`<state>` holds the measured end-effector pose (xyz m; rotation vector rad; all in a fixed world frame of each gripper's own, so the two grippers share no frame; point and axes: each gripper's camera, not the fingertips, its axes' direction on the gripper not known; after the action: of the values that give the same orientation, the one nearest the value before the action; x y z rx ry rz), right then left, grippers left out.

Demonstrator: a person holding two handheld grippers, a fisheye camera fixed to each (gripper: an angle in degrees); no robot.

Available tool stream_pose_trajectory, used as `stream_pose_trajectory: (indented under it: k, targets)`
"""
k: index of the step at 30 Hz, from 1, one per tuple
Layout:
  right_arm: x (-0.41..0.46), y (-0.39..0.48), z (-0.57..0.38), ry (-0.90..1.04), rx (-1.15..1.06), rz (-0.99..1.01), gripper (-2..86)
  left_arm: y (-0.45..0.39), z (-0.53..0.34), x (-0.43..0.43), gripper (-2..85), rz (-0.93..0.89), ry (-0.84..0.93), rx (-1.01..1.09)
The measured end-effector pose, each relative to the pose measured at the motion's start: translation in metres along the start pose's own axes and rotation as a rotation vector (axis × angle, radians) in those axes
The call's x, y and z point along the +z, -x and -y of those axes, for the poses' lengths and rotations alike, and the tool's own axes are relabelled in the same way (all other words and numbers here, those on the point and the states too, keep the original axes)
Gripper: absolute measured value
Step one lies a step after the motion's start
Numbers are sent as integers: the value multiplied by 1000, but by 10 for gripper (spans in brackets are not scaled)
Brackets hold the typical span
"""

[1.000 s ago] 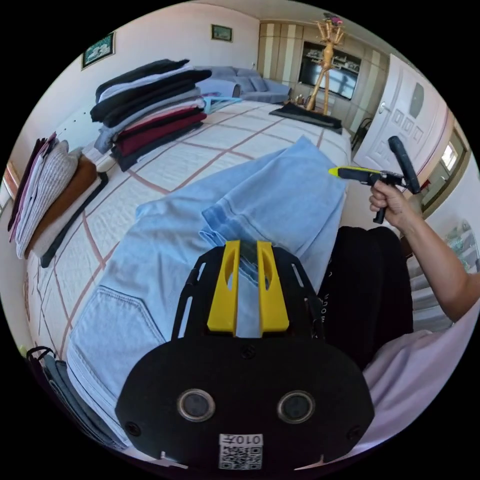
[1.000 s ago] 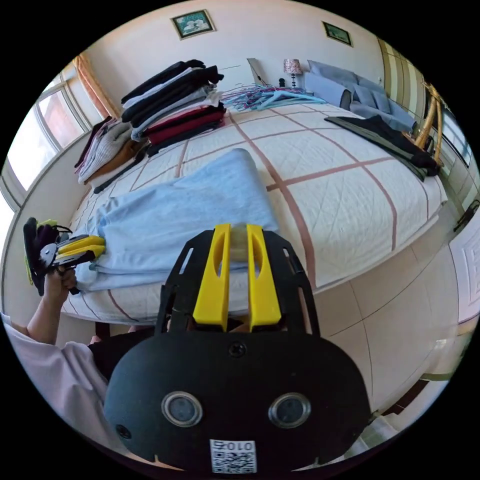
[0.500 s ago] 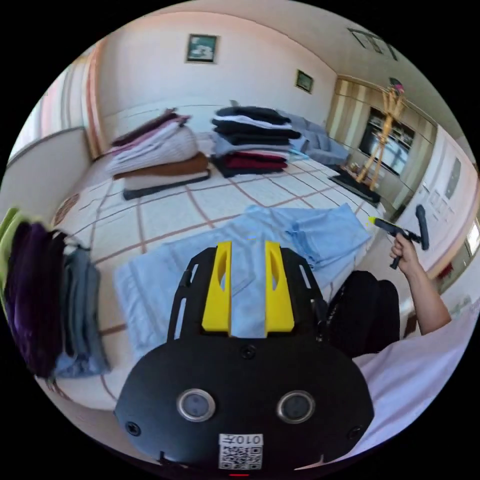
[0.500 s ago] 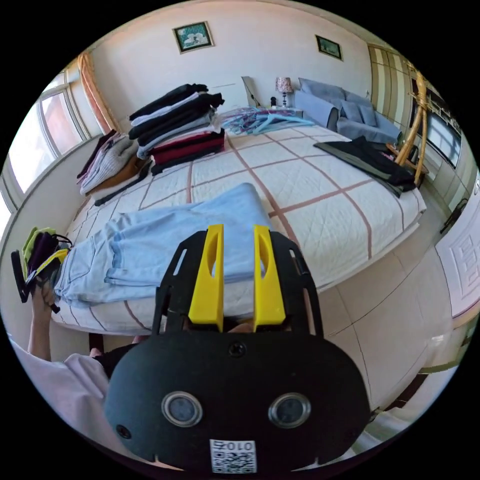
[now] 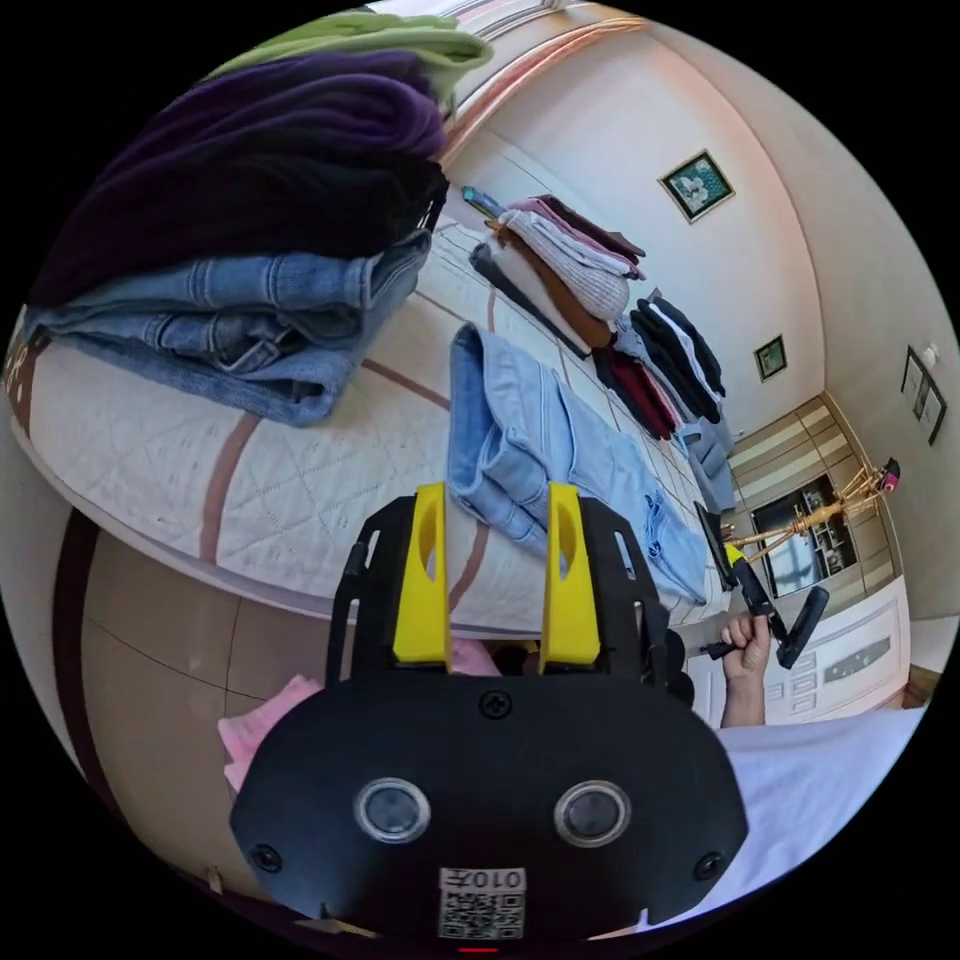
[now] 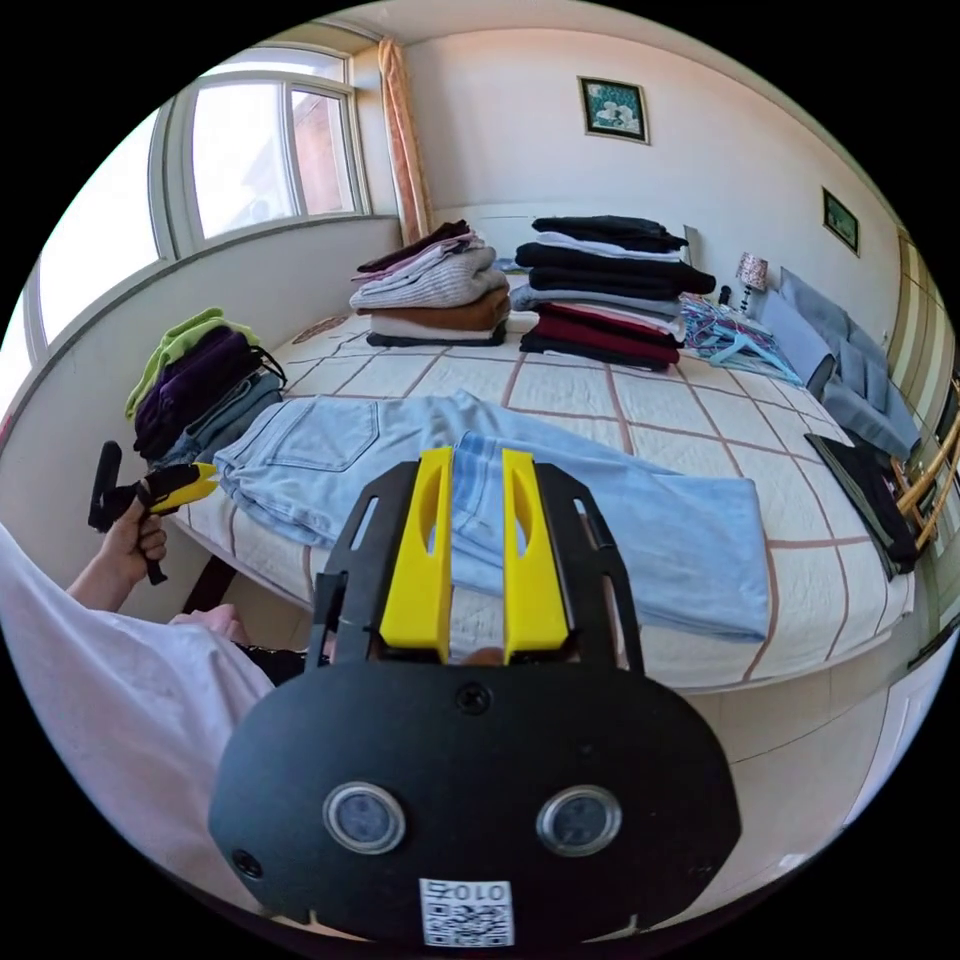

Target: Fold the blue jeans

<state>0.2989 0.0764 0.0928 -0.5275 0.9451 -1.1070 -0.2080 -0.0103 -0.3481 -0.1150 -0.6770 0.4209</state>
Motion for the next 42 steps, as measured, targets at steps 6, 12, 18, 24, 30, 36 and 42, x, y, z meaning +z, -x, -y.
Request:
stream_pose_trajectory:
  k: [6, 12, 18, 24, 30, 36, 42]
  targets:
    - [0, 15, 2, -2, -22, 51, 82, 39, 12, 9, 135, -270, -8, -113]
    - [24, 98, 42, 36, -277, 152, 119, 54, 18, -8, 82, -391, -56, -139]
    - [62, 223, 84, 136, -617, 189, 156, 33, 38, -25, 63, -451, -38, -28]
    - [107, 299, 94, 181, -896, -11, 143, 0, 48, -40, 56, -462, -20, 87]
    - [134, 273, 113, 188, -751, -40, 66, -34, 44, -51, 48, -460, -54, 165]
    - [114, 132, 169, 145, -307, 286, 51, -93, 28, -75, 32, -407, -123, 301]
    - [34, -95, 114, -258, 257, 515, 60, -167, 11, -37, 24, -421, -21, 393]
